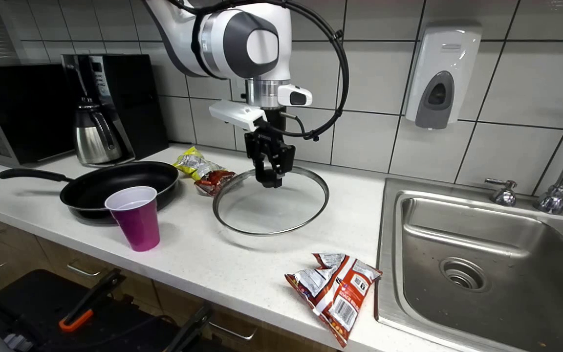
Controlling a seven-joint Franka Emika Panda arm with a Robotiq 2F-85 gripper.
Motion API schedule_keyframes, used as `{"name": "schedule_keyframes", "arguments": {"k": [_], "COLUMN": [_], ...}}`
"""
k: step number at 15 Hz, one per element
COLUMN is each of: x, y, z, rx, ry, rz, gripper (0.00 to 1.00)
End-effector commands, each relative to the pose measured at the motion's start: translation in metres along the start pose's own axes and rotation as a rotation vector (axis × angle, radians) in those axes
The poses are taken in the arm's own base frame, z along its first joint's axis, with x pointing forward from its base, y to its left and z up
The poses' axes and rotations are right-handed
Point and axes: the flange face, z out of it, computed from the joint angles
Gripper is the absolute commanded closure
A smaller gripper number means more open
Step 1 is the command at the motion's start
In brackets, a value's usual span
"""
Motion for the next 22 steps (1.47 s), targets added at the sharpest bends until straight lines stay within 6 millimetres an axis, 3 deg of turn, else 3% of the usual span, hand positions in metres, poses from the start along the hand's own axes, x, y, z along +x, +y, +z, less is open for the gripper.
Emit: {"name": "schedule_keyframes", "arguments": {"k": [1,15,22], "x": [0.017,0.029,0.032], "y": [0.001,0.000,0.002], "z": [-0.002,0.028,0.034], "rx": [0.020,0.052,0.065], "ry": [0.015,-0.029,-0.035], "rz": [0.002,0.027,0.029], "gripper": [0.61,0.61,0.61]}}
